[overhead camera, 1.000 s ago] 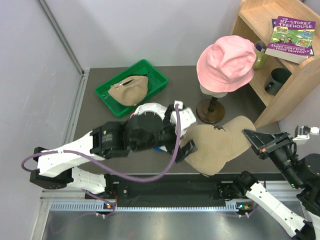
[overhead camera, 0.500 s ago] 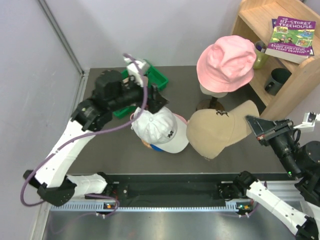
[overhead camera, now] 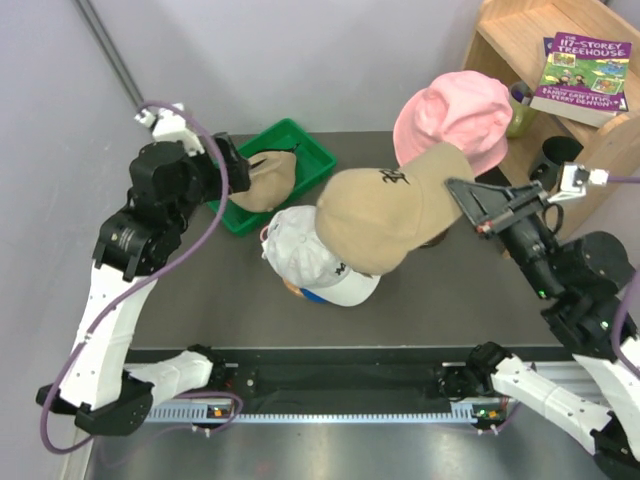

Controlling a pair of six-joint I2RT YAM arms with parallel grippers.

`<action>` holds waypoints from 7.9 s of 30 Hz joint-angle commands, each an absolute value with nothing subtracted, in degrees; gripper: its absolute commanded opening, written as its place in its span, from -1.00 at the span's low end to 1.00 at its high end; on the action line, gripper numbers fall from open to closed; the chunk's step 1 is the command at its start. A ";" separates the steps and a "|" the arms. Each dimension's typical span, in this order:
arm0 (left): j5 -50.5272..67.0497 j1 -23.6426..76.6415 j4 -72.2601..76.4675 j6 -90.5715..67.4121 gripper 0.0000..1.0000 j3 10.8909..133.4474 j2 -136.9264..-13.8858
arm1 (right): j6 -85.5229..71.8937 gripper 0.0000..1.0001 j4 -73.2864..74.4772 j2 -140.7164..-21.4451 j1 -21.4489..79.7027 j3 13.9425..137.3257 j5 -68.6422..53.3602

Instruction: Stack the hats

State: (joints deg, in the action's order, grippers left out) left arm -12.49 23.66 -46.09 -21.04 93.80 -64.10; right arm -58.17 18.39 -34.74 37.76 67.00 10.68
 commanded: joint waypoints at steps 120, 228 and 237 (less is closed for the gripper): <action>-1.50 23.38 -15.74 -31.82 0.65 41.75 -50.18 | -54.14 -1.00 -57.66 -65.13 37.53 7.65 18.11; -8.18 23.38 -31.91 -22.23 0.98 47.28 -42.79 | -34.98 0.72 9.05 -17.14 28.39 19.25 14.33; -15.28 23.38 -25.23 -22.51 0.98 56.23 -48.23 | -33.84 0.72 6.86 -20.30 28.39 20.92 13.36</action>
